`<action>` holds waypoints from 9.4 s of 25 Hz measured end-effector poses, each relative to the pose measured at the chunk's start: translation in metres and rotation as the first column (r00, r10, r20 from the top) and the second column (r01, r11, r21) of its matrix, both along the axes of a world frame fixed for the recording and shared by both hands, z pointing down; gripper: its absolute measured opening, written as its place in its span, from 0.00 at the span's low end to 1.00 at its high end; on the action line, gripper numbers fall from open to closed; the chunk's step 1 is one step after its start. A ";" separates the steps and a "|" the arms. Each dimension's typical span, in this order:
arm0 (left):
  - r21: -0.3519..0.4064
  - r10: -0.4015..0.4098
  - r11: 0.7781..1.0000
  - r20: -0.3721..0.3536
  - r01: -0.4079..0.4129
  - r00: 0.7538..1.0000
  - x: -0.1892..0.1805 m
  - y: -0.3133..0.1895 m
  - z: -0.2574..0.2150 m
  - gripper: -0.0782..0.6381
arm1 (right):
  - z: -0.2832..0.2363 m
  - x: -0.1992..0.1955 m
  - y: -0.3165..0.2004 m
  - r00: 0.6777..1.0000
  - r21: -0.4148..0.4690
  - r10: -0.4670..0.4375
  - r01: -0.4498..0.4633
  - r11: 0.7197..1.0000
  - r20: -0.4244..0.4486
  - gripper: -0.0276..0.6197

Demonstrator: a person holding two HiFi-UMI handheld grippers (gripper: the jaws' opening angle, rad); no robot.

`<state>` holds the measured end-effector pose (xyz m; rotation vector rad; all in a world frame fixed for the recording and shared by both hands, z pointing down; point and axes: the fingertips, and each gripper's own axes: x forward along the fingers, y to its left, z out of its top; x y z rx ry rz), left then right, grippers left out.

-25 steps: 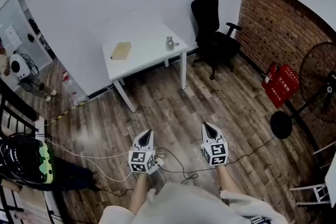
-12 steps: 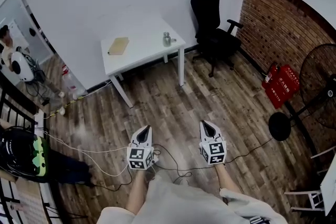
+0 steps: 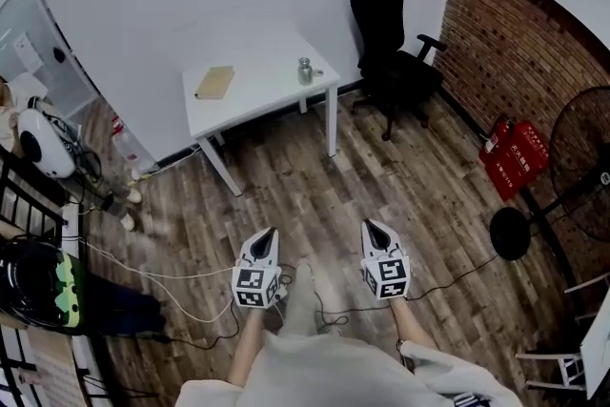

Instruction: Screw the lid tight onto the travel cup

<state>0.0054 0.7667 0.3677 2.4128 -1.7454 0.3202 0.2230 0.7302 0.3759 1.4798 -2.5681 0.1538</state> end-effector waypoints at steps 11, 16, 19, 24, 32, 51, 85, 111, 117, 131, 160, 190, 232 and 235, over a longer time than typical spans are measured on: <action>-0.018 0.041 0.999 -0.040 -0.042 0.998 -0.007 -0.127 0.024 0.12 | 0.011 -0.016 -0.116 0.999 -0.003 0.020 -0.020 1.000 -0.033 0.04; -0.022 0.073 0.997 -0.054 -0.074 0.996 -0.016 -0.203 0.018 0.12 | 0.005 -0.030 -0.186 0.998 -0.010 0.036 -0.036 0.999 -0.049 0.04; -0.022 0.086 0.996 -0.056 -0.087 0.995 -0.026 -0.247 0.013 0.12 | 0.002 -0.041 -0.229 0.998 -0.016 0.045 -0.046 0.999 -0.053 0.04; -0.024 0.094 0.995 -0.057 -0.095 0.994 -0.052 -0.314 0.008 0.12 | -0.002 -0.066 -0.294 0.997 -0.022 0.051 -0.053 0.998 -0.056 0.04; -0.020 0.115 0.993 -0.066 -0.116 0.991 -0.080 -0.409 0.006 0.12 | -0.004 -0.099 -0.381 0.996 -0.026 0.060 -0.061 0.998 -0.067 0.04; -0.023 0.130 0.991 -0.063 -0.132 0.990 -0.114 -0.486 0.019 0.12 | 0.013 -0.130 -0.454 0.994 -0.023 0.070 -0.072 0.997 -0.085 0.04; -0.103 0.050 0.993 -0.023 -0.052 0.998 -0.093 -0.791 0.038 0.12 | 0.047 -0.130 -0.771 0.998 -0.105 -0.058 0.054 0.993 -0.034 0.04; -0.178 0.106 0.978 -0.023 -0.109 0.994 -0.099 -0.858 0.089 0.12 | 0.114 -0.166 -0.817 0.996 -0.207 -0.090 0.084 0.975 -0.021 0.04; -0.185 0.111 0.976 -0.040 -0.116 0.993 -0.106 -0.856 0.108 0.12 | 0.134 -0.175 -0.811 0.997 -0.222 -0.080 0.072 0.972 -0.025 0.04; -0.214 0.098 0.970 -0.072 -0.112 0.993 -0.110 -0.850 0.149 0.12 | 0.184 -0.196 -0.795 0.986 -0.244 -0.162 0.152 0.958 -0.023 0.48; -0.197 0.086 0.975 -0.094 -0.104 0.992 -0.118 -0.865 0.160 0.12 | 0.233 -0.275 -0.872 0.960 -0.229 -0.267 0.243 0.943 -0.081 0.72; -0.039 0.442 0.892 -0.138 -0.450 0.887 -0.046 -0.896 0.147 0.50 | 0.233 -0.272 -0.875 0.963 -0.192 -0.251 0.230 0.954 -0.097 0.60; 0.012 0.778 0.628 -0.040 -0.778 0.627 -0.012 -0.910 0.148 0.47 | 0.233 -0.273 -0.879 0.962 -0.199 -0.257 0.234 0.952 -0.096 0.60; -0.001 0.821 0.571 -0.028 -0.821 0.571 -0.012 -0.908 0.150 0.47 | 0.234 -0.274 -0.879 0.961 -0.199 -0.259 0.235 0.951 -0.100 0.60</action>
